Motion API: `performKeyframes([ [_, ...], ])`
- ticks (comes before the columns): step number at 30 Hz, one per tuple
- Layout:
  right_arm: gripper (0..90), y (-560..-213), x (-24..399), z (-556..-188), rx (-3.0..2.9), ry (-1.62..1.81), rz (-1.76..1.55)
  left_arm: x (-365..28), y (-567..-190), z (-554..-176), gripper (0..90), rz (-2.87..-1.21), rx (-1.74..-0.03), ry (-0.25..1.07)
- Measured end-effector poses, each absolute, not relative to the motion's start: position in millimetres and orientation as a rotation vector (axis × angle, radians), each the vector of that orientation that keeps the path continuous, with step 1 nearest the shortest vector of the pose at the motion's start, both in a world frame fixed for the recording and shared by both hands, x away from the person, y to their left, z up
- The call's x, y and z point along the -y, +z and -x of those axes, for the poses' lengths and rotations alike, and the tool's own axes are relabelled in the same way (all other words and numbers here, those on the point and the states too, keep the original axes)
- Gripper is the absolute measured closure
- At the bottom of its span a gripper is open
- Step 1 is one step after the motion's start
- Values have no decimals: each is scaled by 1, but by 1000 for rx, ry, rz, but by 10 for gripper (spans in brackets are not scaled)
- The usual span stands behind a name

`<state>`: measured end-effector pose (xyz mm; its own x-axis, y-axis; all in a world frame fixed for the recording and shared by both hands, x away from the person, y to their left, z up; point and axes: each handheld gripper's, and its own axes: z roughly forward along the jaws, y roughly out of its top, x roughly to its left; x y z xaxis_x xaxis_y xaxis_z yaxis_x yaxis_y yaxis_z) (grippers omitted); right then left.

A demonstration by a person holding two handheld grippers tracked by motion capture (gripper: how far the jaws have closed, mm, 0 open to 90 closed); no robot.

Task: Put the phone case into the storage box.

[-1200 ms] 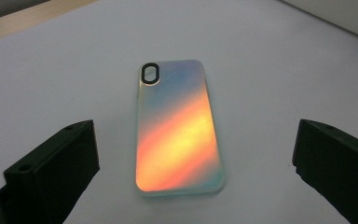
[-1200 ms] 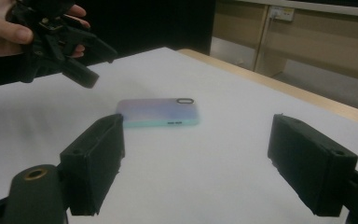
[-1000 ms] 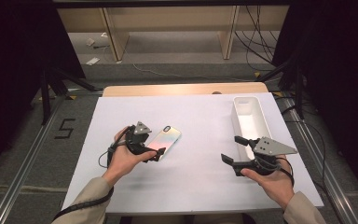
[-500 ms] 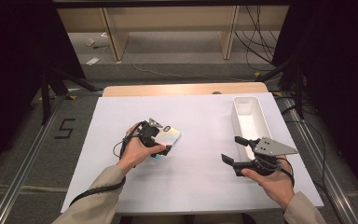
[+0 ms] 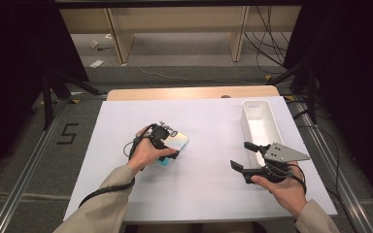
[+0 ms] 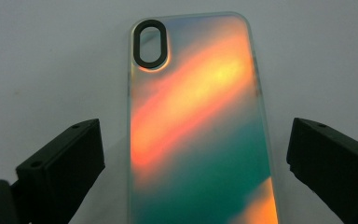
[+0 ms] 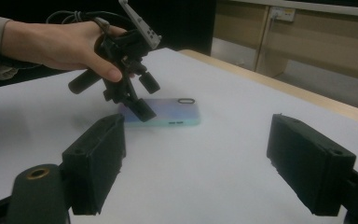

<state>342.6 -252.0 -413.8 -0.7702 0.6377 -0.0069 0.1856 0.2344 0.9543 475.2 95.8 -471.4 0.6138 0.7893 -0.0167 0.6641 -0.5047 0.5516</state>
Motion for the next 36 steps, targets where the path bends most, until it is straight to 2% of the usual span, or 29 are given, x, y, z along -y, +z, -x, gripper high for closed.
performKeyframes([
  [36,203,-416,251,-343,-2136,1552,-754,-89,-479,-494,23,-2467,-1170,212],
])
